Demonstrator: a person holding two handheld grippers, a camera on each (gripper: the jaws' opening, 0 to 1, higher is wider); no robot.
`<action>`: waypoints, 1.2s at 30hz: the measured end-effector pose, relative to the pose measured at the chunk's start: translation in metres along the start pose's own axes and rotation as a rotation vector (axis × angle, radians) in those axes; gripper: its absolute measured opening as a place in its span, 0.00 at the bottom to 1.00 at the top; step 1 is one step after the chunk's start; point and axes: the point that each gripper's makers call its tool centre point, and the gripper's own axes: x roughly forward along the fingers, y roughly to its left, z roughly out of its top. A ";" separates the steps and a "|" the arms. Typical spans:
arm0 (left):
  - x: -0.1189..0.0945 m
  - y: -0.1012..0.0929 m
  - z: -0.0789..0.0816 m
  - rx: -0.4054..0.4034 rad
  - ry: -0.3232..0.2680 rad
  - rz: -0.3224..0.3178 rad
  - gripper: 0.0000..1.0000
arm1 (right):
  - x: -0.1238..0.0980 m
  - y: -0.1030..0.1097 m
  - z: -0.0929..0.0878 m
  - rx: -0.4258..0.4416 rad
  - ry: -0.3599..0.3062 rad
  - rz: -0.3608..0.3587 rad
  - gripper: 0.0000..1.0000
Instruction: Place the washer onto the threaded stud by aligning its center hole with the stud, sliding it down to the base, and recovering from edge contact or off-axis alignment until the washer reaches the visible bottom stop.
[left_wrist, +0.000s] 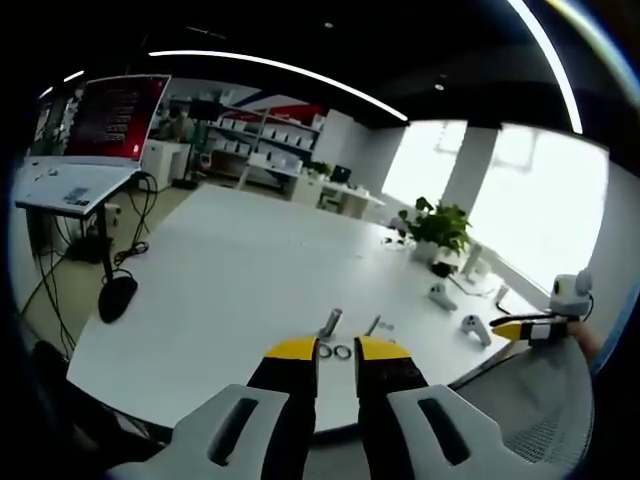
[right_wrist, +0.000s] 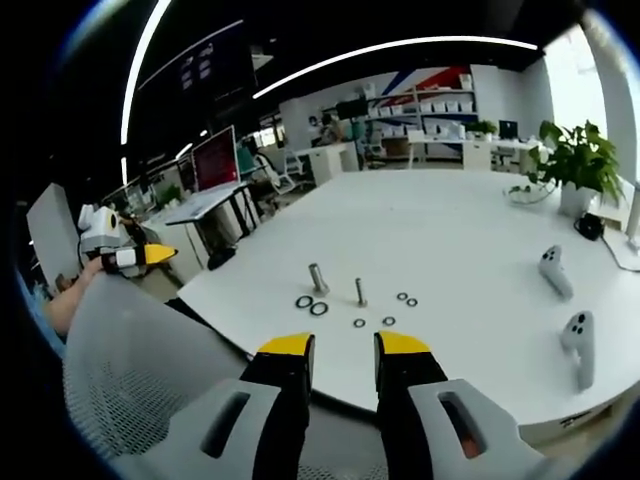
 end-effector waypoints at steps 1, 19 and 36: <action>0.000 0.000 0.000 0.000 0.000 0.000 0.11 | 0.000 0.000 0.000 0.001 0.002 0.000 0.26; 0.000 0.000 0.001 -0.010 -0.012 0.003 0.13 | 0.000 0.001 0.000 0.003 -0.006 0.011 0.26; 0.001 0.002 -0.001 -0.001 -0.002 0.002 0.13 | -0.001 0.001 0.001 0.011 -0.008 0.010 0.26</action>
